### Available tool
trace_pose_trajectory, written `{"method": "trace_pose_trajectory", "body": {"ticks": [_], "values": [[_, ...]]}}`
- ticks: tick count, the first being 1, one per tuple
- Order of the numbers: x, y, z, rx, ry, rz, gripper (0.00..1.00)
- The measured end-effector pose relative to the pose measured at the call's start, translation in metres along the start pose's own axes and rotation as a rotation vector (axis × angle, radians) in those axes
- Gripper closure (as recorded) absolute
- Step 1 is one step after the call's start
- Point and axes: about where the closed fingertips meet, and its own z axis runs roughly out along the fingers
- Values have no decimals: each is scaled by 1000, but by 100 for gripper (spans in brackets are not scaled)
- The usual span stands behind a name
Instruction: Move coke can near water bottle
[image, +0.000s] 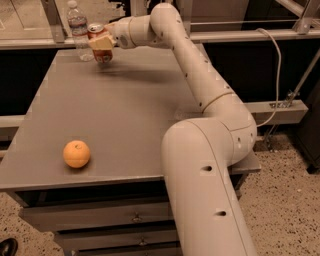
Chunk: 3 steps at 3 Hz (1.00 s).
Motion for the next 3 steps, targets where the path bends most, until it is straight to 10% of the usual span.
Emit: {"method": "trace_pose_trajectory", "body": {"ticks": [3], "values": [[8,-22,3,43,15,-19,30]]}}
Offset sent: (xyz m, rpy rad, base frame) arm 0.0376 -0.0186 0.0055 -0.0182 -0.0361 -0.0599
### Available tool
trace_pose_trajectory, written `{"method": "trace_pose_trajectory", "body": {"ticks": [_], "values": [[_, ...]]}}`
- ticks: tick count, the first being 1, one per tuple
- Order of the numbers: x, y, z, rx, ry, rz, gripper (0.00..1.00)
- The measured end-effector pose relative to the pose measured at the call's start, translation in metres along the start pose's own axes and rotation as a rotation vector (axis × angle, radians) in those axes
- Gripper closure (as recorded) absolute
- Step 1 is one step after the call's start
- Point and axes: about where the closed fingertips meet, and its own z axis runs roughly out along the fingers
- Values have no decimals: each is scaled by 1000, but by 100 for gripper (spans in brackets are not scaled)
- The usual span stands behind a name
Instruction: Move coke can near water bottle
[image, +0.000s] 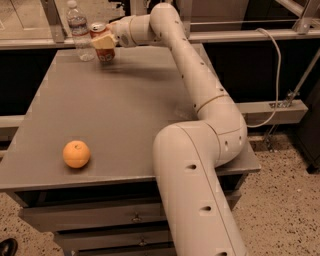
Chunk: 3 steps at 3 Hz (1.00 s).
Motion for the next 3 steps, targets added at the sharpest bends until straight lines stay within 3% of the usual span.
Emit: {"method": "trace_pose_trajectory", "body": {"ticks": [1,2,3], "values": [[3,-1,2,-2,2,5,7],[6,1,3,-12,7,16,0],[8,2,2,-20,12,24,0]]}}
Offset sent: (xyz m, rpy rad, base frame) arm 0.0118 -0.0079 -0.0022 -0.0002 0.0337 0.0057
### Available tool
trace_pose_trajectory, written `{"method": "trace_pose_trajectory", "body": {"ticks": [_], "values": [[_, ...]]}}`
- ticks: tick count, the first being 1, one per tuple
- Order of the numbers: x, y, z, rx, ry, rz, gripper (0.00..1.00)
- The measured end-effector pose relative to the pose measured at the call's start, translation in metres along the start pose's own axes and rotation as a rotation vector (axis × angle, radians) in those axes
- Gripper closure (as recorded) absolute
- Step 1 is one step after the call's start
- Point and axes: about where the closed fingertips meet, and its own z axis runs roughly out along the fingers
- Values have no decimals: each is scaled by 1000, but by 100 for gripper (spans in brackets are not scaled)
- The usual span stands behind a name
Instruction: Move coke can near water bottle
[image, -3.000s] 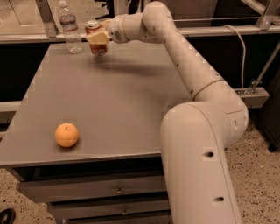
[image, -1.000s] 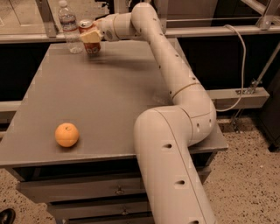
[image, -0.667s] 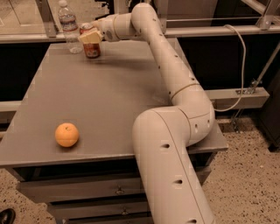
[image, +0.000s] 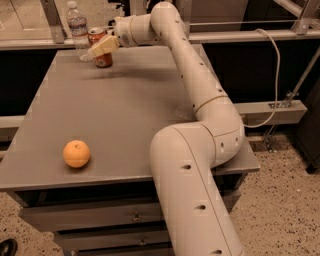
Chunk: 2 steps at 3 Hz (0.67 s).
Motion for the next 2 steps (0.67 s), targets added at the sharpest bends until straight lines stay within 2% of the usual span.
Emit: {"method": "trace_pose_trajectory", "body": {"ticks": [1,2], "values": [[1,-7,-20,8,16,-6,0],[-6,-15,-60,23,67,-47,0]]}}
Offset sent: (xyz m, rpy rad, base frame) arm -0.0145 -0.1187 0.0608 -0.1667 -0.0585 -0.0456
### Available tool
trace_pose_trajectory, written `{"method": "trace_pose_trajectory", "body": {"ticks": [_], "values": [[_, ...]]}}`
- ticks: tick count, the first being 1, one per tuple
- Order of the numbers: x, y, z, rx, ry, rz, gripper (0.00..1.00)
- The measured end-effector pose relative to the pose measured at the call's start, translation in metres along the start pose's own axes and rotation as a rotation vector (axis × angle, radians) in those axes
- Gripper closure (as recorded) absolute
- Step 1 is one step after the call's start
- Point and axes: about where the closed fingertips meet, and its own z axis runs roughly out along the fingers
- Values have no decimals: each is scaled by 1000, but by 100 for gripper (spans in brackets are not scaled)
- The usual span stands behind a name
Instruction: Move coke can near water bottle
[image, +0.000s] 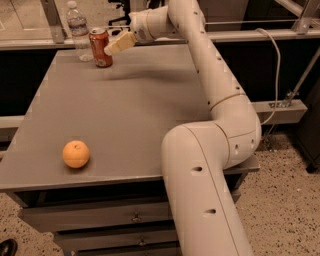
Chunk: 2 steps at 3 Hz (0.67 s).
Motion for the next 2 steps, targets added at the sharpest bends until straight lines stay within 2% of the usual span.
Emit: {"method": "trace_pose_trajectory", "body": {"ticks": [1,2], "values": [[-4,6,-33,-28,71,-72,0],[3,17,-67,-75,156,-103,0]]}}
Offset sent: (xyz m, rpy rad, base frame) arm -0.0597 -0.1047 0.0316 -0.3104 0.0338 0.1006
